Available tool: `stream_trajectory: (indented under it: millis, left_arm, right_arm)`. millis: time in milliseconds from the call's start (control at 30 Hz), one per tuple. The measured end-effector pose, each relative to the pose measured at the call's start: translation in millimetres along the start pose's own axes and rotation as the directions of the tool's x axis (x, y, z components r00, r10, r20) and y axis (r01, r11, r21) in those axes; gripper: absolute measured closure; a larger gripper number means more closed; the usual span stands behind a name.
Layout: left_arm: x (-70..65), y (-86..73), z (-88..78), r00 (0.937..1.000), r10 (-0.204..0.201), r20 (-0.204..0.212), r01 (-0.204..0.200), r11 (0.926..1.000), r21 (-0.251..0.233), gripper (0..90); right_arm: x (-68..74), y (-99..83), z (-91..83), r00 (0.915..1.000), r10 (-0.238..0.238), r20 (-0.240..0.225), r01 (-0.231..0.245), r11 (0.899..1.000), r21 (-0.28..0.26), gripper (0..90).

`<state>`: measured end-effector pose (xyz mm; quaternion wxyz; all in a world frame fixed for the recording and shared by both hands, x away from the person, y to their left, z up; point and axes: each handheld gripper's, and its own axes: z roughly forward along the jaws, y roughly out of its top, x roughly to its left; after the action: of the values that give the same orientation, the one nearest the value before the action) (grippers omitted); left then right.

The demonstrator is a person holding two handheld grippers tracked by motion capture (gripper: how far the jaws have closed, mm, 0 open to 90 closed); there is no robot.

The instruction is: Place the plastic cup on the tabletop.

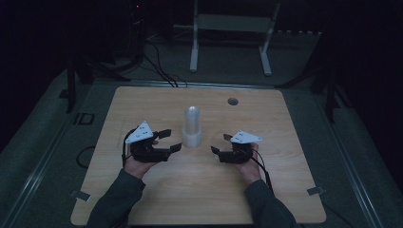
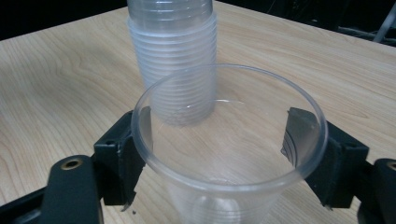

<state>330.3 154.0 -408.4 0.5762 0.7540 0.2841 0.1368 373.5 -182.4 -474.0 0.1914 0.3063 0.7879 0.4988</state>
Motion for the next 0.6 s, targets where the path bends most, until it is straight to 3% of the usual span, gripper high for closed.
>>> stream_trajectory:
  millis: [600]
  left_arm:
    - [0.1,-0.2,-0.2,1.0000,-0.003,-0.005,0.003,1.0000,-0.003,28.6]
  right_arm:
    - [3.0,-4.2,-6.9,1.0000,0.003,-0.006,-0.003,0.999,0.039,12.8]
